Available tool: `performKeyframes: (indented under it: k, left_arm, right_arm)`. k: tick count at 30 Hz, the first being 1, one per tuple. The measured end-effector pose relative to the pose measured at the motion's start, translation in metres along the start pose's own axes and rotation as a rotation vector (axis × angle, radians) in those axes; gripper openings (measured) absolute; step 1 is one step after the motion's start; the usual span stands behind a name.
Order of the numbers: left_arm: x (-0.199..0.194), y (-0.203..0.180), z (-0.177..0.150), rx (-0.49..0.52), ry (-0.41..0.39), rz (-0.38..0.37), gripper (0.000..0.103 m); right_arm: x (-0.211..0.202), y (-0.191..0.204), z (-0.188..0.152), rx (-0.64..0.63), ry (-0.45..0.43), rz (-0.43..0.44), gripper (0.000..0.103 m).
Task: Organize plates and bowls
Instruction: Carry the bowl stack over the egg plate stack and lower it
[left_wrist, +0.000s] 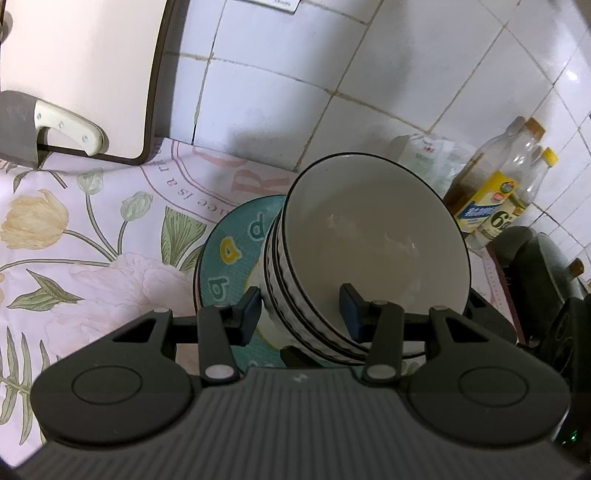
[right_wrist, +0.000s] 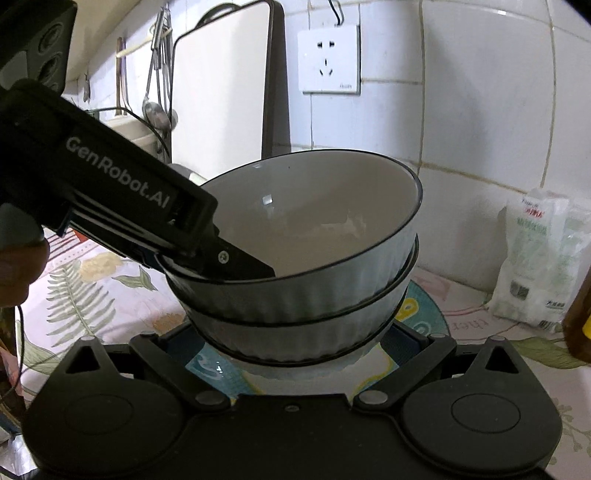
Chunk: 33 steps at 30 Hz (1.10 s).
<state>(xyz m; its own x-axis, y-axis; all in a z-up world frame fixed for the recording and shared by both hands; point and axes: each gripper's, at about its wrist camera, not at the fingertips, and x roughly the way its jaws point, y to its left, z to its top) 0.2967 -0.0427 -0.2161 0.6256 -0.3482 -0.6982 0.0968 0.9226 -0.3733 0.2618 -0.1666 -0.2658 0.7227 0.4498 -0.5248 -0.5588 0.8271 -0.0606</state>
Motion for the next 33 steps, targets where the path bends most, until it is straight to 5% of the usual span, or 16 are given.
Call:
performKeyframes:
  k: [33]
  left_arm:
    - [0.024, 0.01, 0.008, -0.053, 0.057, 0.021, 0.045]
  right_arm:
    - [0.024, -0.007, 0.0, -0.01, 0.077, -0.023, 0.102]
